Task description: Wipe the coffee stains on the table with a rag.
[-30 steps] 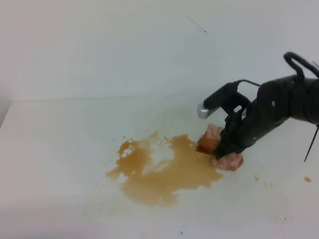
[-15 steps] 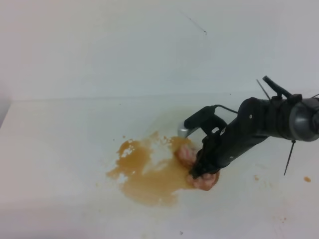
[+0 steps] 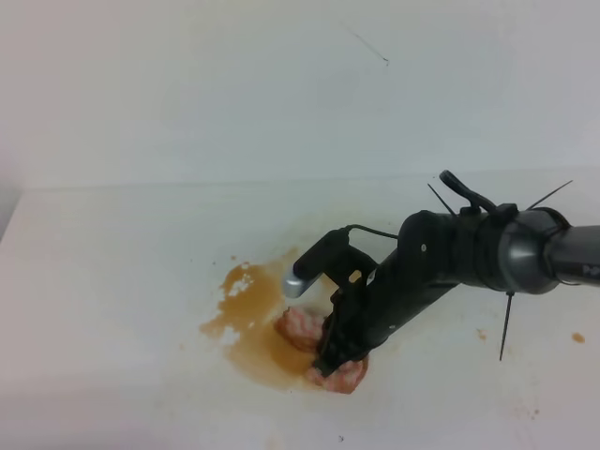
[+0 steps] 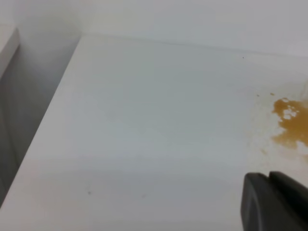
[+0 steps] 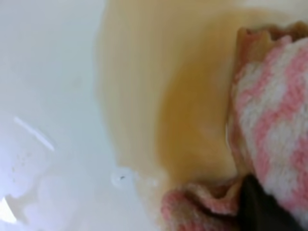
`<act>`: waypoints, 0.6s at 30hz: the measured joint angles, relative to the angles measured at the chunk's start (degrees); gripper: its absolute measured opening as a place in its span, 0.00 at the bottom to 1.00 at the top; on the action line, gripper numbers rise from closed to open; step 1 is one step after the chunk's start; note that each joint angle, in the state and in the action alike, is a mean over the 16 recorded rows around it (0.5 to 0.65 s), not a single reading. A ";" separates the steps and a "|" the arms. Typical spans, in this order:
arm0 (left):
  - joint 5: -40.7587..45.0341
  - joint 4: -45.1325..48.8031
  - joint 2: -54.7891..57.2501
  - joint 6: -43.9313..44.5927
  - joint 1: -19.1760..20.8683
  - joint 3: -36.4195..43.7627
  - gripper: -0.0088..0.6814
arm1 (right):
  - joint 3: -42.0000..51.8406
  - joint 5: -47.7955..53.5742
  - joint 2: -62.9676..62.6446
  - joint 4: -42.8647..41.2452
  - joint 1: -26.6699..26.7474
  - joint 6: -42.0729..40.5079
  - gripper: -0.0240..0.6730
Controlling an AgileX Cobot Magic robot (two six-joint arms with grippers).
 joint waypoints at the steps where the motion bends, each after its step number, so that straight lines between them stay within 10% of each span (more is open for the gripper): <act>1: 0.00 0.00 0.00 0.00 0.00 0.00 0.01 | -0.12 -0.10 -0.16 -0.26 -0.04 -0.01 0.10; 18: 0.18 0.00 0.00 -0.01 0.00 0.00 0.01 | -1.58 -11.41 -6.15 -5.38 -10.98 0.20 0.10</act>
